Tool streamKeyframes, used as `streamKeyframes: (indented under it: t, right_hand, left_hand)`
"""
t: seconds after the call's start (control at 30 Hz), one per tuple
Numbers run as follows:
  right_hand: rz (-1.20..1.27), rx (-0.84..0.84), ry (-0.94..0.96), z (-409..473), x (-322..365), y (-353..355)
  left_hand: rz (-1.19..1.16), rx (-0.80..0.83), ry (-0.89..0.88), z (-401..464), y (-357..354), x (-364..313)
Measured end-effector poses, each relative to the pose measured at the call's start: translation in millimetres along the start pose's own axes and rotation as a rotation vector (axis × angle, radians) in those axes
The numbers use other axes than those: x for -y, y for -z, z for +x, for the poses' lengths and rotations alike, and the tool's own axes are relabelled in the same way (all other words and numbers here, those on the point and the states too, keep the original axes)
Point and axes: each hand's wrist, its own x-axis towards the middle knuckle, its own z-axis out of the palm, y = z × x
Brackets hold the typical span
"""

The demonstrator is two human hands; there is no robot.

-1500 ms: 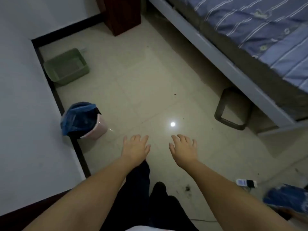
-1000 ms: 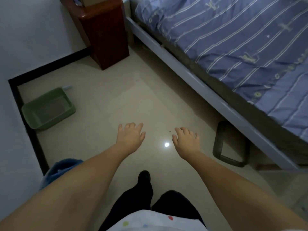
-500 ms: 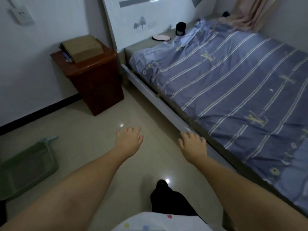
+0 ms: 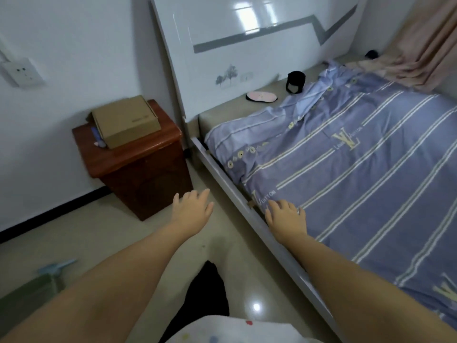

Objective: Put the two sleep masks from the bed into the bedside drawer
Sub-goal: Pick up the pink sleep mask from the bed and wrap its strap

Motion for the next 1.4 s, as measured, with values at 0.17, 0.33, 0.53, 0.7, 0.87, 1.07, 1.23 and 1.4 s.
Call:
streamKeyframes:
  t: [0.17,0.33,0.53,0.7,0.87,1.07,1.23,1.4]
  right_hand:
    - [0.065,-0.015,-0.103,104.4,20.8,34.7]
    - [0.106,0.005,-0.183,199.0,13.1,61.7]
    - [0.107,0.029,-0.181,340.8,-3.6,94.3]
    - [0.119,0.072,-0.171,445.6,-14.2,122.1]
    - [0.283,0.150,-0.221,559.3,-26.5,132.6]
    - [0.691,0.253,-0.449,698.2,-33.9,111.9]
    - [0.982,0.094,-0.744,814.9,-46.4,66.4]
    - [0.997,-0.048,-0.872,882.5,-66.5,26.6]
  left_hand:
    - [0.050,0.012,-0.075,135.4,43.4,11.8]
    - [0.073,0.049,-0.206,251.5,59.5,-1.4]
    - [0.066,0.114,-0.233,384.7,70.6,-16.6]
    - [0.042,0.189,-0.136,486.2,77.7,-20.0]
    - [-0.090,0.334,-0.138,605.4,62.2,-36.6]
    - [-0.198,0.474,-0.235,767.2,19.2,-72.3]
    - [-0.100,0.453,-0.408,892.3,-41.1,-98.3]
    - [-0.086,0.433,-0.500,952.9,-90.6,-106.7]
